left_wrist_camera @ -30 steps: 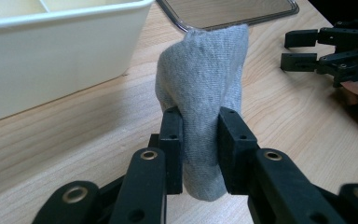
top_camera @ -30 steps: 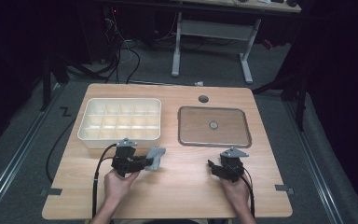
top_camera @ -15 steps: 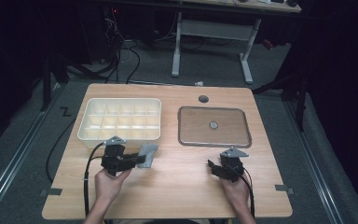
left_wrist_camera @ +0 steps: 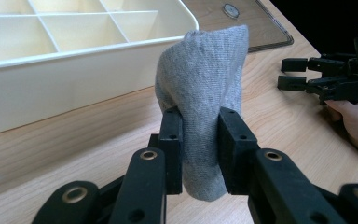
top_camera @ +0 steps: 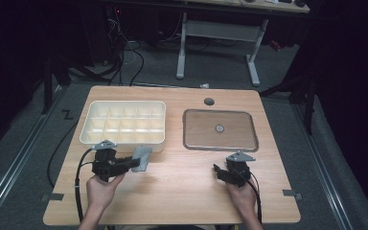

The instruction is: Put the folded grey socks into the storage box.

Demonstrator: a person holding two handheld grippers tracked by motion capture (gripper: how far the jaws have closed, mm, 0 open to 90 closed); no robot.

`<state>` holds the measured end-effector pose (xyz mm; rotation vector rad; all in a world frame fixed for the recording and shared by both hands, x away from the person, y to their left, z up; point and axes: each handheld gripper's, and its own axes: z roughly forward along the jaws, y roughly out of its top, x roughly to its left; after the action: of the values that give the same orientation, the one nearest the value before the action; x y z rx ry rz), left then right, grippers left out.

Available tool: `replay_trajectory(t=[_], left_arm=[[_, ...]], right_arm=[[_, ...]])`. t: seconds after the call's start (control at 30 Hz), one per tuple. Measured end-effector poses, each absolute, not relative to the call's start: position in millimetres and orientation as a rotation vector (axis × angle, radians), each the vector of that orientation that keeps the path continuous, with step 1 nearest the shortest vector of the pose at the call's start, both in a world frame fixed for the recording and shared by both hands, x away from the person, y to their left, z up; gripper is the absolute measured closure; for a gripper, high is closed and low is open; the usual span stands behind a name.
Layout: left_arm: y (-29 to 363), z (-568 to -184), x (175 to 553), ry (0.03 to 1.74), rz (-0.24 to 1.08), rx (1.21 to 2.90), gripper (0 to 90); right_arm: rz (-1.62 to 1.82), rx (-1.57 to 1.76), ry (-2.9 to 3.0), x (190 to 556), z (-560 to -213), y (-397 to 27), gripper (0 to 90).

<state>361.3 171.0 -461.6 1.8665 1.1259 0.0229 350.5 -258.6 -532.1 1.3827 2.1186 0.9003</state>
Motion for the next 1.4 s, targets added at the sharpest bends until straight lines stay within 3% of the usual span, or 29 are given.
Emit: replay_trajectory(t=[0.87,1.4], left_arm=[[200.3,-443.4,373.6,1.172,0.042,1.820,73.1],[197.5,-427.5,400.6,1.161,0.073,1.909,73.1]], right_arm=[[0.902,1.376,2.126,350.7,-532.1,-258.3,38.1],[0.901,1.378,2.125,350.4,-532.1,-258.1,38.2]])
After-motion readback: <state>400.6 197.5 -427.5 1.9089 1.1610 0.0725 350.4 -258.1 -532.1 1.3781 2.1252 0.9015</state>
